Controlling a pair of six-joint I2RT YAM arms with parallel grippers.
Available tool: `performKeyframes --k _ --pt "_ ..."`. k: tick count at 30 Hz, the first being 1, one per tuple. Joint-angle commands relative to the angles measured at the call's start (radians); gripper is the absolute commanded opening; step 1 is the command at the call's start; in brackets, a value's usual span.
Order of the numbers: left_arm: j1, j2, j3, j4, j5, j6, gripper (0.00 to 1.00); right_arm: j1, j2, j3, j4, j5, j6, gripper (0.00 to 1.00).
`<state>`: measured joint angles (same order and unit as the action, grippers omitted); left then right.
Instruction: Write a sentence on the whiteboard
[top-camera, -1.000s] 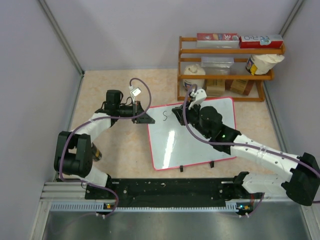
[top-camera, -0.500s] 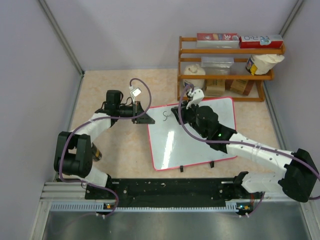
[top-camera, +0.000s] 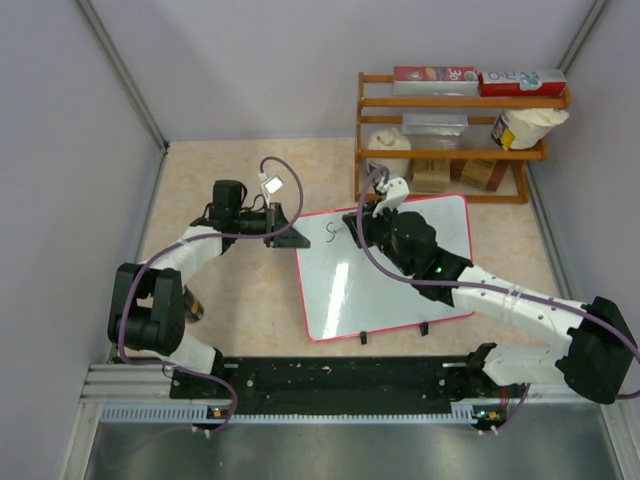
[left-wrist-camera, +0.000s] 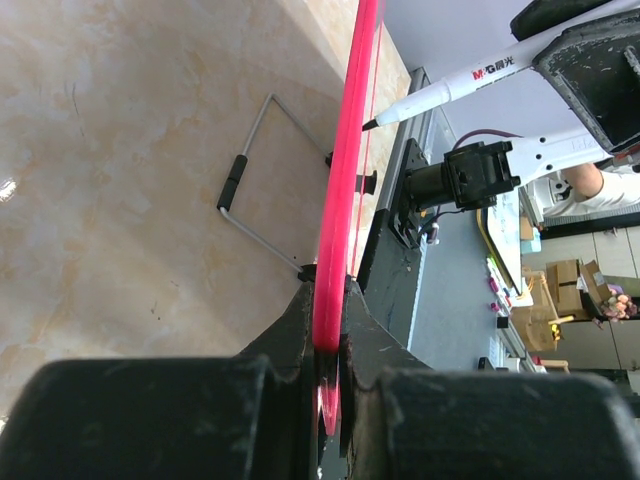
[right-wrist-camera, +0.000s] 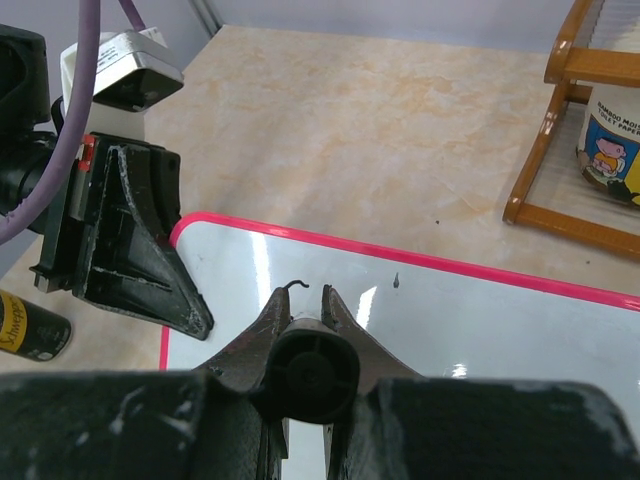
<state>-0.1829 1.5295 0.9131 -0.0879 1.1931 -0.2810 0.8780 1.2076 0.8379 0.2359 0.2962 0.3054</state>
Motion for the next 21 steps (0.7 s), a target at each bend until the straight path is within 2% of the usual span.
performKeyframes --k 1,12,21 --pt "-0.047 -0.008 -0.01 -0.047 -0.127 0.137 0.0 -0.025 -0.006 0.013 -0.043 0.078 0.006 0.0" --pt "-0.052 -0.006 -0.01 -0.047 -0.13 0.137 0.0 -0.051 -0.043 -0.008 -0.086 0.129 0.029 0.0" --pt "-0.055 -0.003 -0.01 -0.049 -0.133 0.137 0.0 -0.051 -0.082 -0.008 -0.008 0.005 0.023 0.0"
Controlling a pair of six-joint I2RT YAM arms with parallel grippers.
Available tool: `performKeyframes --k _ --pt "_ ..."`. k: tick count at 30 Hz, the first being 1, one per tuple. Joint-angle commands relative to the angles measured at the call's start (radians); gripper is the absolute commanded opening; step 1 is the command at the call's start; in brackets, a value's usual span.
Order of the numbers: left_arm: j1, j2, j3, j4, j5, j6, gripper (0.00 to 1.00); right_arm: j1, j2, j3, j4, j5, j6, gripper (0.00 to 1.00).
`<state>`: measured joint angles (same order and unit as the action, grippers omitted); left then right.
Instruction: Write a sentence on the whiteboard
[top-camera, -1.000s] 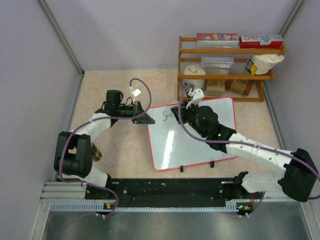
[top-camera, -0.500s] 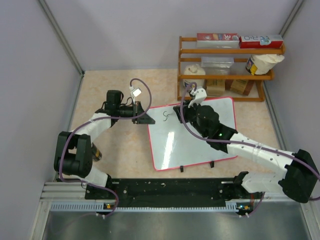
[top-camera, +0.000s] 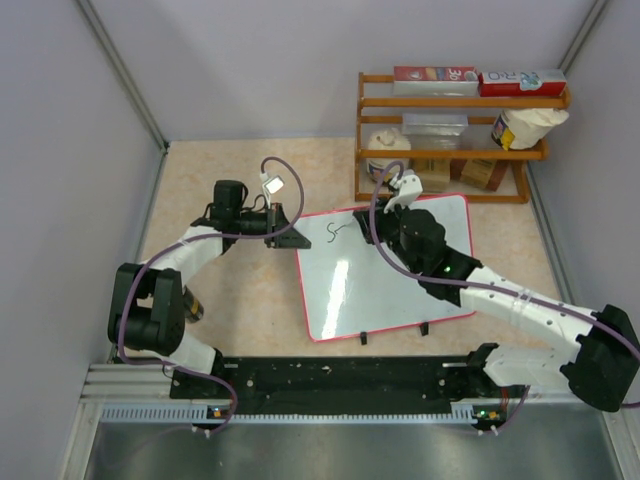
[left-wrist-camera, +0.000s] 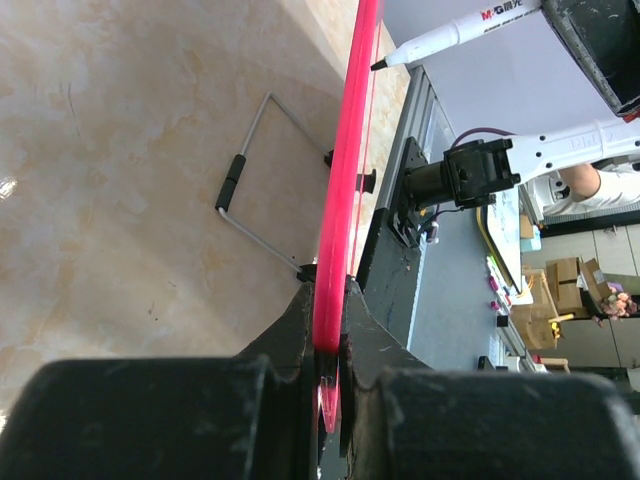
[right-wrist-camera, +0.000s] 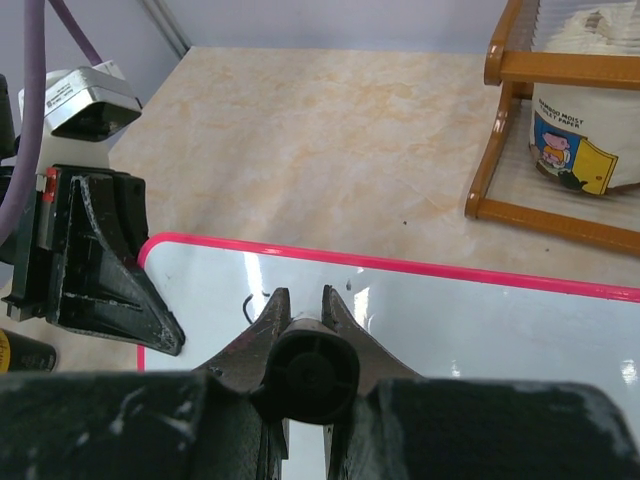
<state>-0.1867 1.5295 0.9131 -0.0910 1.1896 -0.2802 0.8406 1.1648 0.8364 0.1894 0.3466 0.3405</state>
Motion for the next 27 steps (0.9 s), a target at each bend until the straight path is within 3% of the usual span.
performKeyframes --k 1,27 --pt "-0.051 -0.002 -0.01 -0.044 -0.131 0.136 0.0 -0.014 -0.042 -0.003 0.044 -0.05 -0.012 0.0" --pt "-0.056 0.0 -0.01 -0.046 -0.131 0.139 0.0 -0.015 0.042 0.082 0.044 -0.034 -0.06 0.0"
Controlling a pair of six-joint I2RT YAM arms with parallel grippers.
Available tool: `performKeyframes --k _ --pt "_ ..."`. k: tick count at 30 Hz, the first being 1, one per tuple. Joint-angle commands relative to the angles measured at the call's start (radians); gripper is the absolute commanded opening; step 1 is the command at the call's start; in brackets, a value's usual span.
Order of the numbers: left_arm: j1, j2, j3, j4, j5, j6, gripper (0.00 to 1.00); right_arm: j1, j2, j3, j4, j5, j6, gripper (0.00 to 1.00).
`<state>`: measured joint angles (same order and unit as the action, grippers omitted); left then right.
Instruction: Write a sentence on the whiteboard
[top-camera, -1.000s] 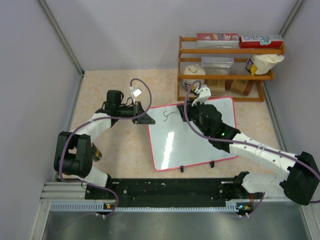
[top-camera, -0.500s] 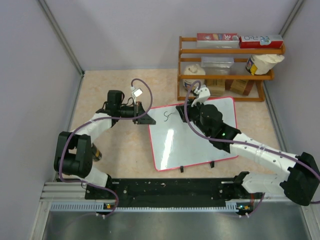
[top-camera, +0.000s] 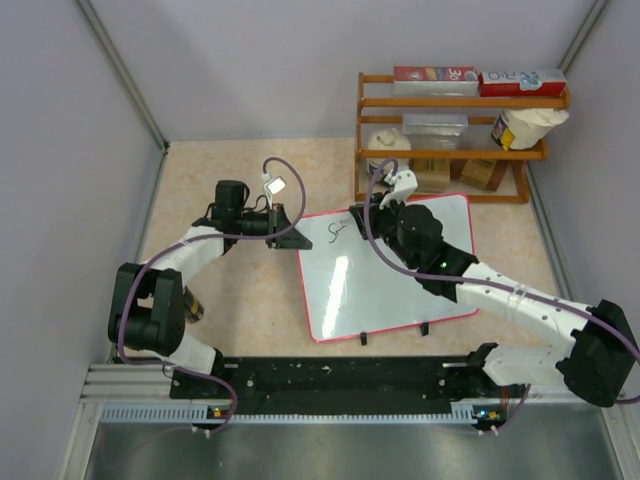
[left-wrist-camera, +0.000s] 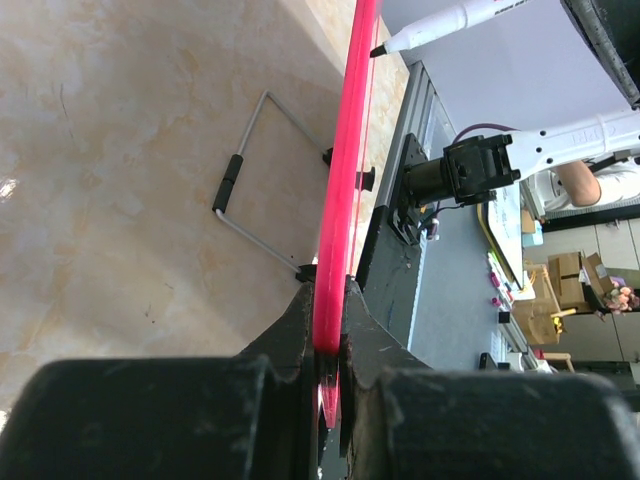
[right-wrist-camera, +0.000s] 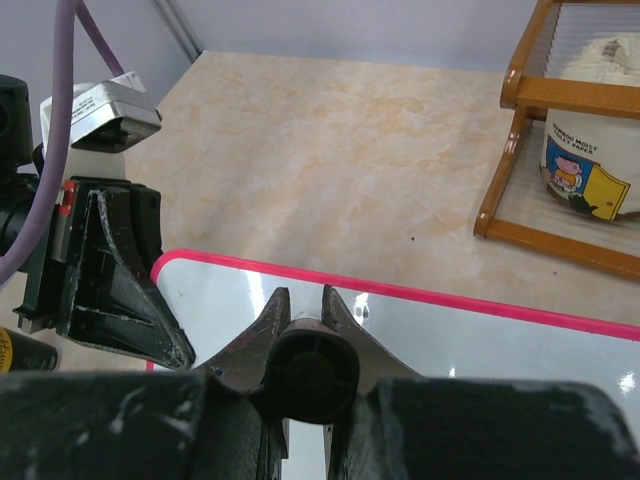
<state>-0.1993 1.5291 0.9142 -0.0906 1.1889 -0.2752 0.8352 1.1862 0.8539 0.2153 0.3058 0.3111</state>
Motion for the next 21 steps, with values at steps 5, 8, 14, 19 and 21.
performKeyframes --k 5,8,14,19,21 --pt "-0.043 -0.004 -0.015 -0.046 -0.135 0.134 0.0 -0.01 0.023 0.037 -0.008 -0.008 0.002 0.0" --pt "-0.043 -0.006 -0.015 -0.046 -0.133 0.134 0.0 -0.01 0.009 0.016 -0.02 -0.011 0.014 0.0" --pt "-0.043 -0.004 -0.012 -0.046 -0.135 0.134 0.0 -0.008 -0.02 -0.021 -0.043 -0.01 0.025 0.0" --pt "-0.043 -0.003 -0.014 -0.046 -0.135 0.136 0.0 -0.01 -0.031 -0.041 -0.054 -0.017 0.028 0.0" --pt "-0.043 -0.001 -0.012 -0.046 -0.135 0.136 0.0 -0.01 -0.034 -0.053 -0.054 -0.027 0.031 0.0"
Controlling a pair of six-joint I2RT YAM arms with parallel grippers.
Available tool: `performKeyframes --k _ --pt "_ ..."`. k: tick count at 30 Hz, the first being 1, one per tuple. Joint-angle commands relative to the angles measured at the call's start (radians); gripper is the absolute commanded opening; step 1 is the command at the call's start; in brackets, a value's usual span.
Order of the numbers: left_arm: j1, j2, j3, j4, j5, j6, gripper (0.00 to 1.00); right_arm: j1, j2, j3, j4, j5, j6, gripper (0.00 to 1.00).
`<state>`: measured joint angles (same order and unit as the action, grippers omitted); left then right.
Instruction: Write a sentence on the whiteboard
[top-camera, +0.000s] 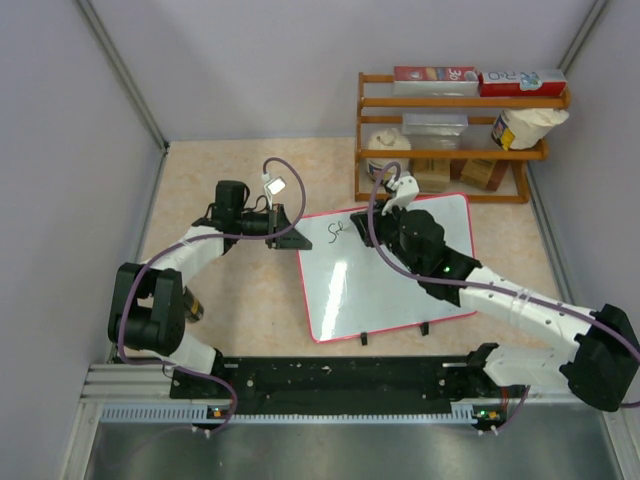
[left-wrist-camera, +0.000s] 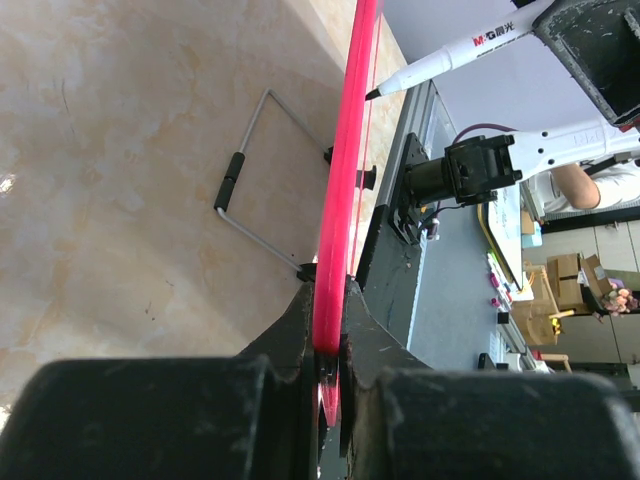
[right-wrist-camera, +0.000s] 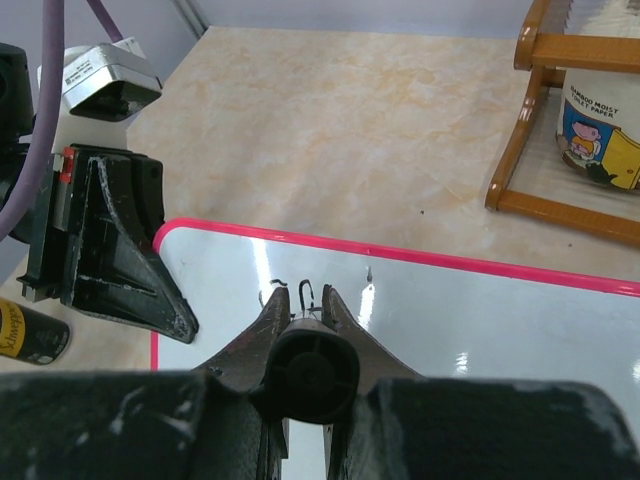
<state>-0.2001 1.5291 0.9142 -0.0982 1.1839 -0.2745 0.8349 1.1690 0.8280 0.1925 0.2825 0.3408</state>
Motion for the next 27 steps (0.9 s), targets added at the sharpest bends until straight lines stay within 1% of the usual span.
performKeyframes --k 1,13,27 --pt "-0.042 -0.001 -0.012 -0.038 -0.13 0.135 0.0 -0.01 -0.017 -0.03 -0.034 -0.006 0.003 0.0" --pt "-0.044 -0.003 -0.012 -0.04 -0.132 0.135 0.0 -0.01 -0.046 -0.067 -0.05 -0.032 0.01 0.0" --pt "-0.044 0.0 -0.011 -0.04 -0.133 0.135 0.0 -0.01 -0.077 -0.073 -0.065 0.014 -0.005 0.0"
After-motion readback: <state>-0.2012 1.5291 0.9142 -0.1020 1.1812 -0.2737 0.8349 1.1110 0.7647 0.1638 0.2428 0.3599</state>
